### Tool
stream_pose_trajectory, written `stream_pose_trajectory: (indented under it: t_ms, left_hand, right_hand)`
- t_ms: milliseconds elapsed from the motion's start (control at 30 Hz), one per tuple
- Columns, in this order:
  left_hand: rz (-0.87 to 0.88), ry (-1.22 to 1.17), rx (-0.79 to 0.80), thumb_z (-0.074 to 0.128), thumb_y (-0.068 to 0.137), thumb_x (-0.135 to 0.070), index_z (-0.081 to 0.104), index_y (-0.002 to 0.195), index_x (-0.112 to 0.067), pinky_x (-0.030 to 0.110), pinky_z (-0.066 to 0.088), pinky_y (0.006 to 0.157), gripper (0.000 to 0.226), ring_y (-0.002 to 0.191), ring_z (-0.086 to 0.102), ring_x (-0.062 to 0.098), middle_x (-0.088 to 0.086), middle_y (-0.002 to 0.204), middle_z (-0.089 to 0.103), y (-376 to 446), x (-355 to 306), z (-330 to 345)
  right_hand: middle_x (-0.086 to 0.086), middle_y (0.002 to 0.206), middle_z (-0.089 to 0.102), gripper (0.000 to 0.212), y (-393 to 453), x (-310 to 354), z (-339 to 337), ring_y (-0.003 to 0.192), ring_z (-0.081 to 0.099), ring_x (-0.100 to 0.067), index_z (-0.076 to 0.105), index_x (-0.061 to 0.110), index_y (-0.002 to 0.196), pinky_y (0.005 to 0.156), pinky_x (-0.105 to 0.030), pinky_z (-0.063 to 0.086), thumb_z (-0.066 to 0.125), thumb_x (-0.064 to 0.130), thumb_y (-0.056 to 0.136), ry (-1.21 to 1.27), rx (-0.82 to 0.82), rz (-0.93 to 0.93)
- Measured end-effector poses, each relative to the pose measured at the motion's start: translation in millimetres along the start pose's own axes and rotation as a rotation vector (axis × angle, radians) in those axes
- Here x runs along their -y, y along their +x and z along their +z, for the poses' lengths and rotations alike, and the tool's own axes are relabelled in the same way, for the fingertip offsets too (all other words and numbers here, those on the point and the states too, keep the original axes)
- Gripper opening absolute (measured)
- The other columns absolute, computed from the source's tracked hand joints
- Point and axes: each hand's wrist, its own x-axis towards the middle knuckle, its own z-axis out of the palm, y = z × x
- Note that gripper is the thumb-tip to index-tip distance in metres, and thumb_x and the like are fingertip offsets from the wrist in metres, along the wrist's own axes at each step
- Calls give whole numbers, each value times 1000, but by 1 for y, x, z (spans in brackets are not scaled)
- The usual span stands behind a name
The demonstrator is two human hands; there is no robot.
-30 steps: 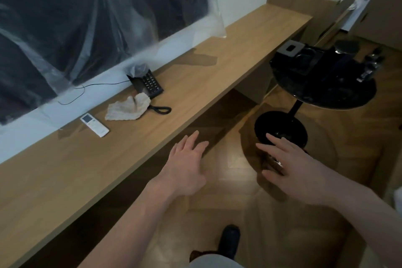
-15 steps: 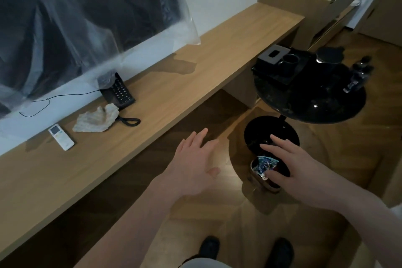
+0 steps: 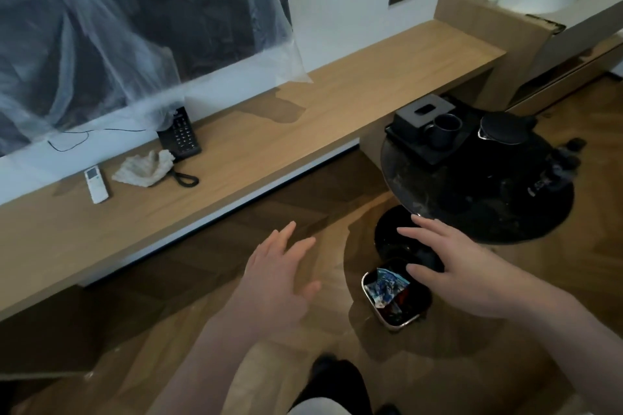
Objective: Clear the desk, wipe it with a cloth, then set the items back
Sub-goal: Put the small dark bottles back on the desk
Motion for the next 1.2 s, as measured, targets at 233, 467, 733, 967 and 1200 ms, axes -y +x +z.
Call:
stream_pose_trajectory:
  t_ms: [233,467,733,967,1200]
  left_hand:
    - [21,-36,-58,59,98,-54,20,160,-47,45,9,130,74,159,-3,14,-19,171,-3,50,-49,3]
    - [172,35,-5,59,100,-49,18,161,-44,49,4,130,74,159,-9,18,-13,172,-6,128,-124,11]
    - [179,57,3,58,100,-49,17,162,-40,44,1,129,75,159,-10,20,-12,172,-6,183,-201,42]
    - [-29,-43,-41,58,99,-51,16,162,-40,39,4,127,76,159,-8,20,-10,172,-6,207,-283,89]
    - [-139,-234,-168,62,96,-54,25,159,-43,36,16,129,74,158,1,10,-18,171,0,207,-365,131]
  right_hand:
    - [26,169,6,65,21,-56,-39,158,-1,-5,27,50,158,129,-42,21,58,53,100,-4,-48,-33]
    - [26,169,7,65,34,-130,-84,158,2,-6,28,51,156,129,-39,20,57,55,99,-19,-69,53]
    - [31,166,6,65,70,-213,-128,157,5,-3,26,52,157,128,-36,23,56,57,99,-11,-32,-27]
    - [31,166,8,62,100,-303,-185,157,7,-2,28,49,157,128,-33,20,56,53,101,-60,66,-129]
    - [23,167,18,57,127,-380,-233,157,11,-8,37,45,155,127,-34,19,58,46,102,-173,155,-186]
